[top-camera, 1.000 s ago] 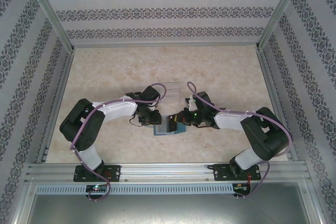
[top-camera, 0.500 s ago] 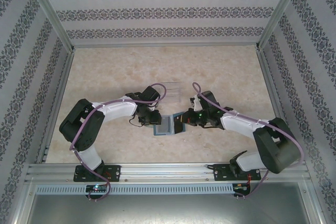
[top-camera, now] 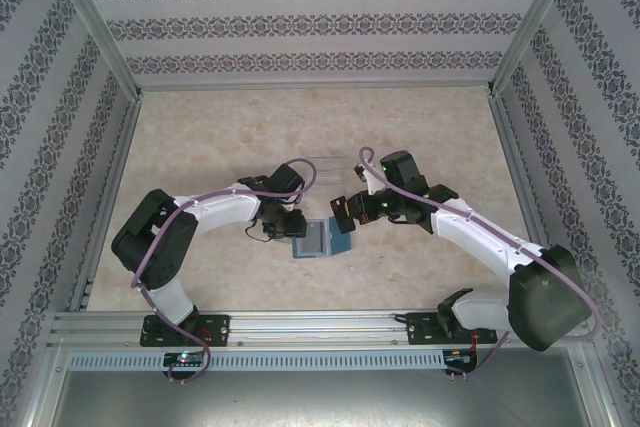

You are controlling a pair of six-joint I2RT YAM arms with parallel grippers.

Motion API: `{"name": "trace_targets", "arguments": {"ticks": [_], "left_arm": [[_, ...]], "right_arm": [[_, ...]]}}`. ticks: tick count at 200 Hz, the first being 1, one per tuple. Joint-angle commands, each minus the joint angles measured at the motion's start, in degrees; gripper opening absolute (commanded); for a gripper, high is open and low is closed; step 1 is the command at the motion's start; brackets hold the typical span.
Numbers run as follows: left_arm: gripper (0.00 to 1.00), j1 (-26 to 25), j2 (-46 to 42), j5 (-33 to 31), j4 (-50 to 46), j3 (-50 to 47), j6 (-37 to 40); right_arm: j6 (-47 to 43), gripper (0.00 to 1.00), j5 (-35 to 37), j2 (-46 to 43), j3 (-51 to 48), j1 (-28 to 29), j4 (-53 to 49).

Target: Take the credit cards out of the card holder

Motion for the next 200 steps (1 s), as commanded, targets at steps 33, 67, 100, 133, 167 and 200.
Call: {"name": "trace_targets", "arguments": {"ticks": [33, 67, 100, 133, 167, 200], "left_arm": [[0.28, -0.43, -4.83, -2.40, -2.59, 0.90, 0.34], [0.29, -0.42, -6.62, -3.51, -3.26, 0.59, -0.13], [0.29, -0.40, -8.12, -5.15, -4.15, -0.47, -0.79], [0.29, -0.07, -9.25, -5.59, -3.73, -2.94, -2.22], [0.29, 0.28, -10.94, -5.99, -3.18, -4.92, -3.71], [0.29, 0.74, -12.65, -7.14, -4.06, -5.99, -4.23]], "right_arm": [[-29.16, 0.00, 2.64, 3.92, 14.00, -1.33, -15.92], [-40.53, 0.00, 4.34, 9.30, 21.40, -1.32, -21.06], [-49.98, 0.00, 5.00, 15.79, 29.68, -1.26, -27.34], [-58.28, 0.00, 5.63, 22.74, 38.16, -0.89, -33.09], [-65.20, 0.00, 5.64, 30.72, 47.80, 0.30, -39.08], [-69.32, 0.00, 6.04, 38.31, 57.51, 1.64, -44.11]]}}
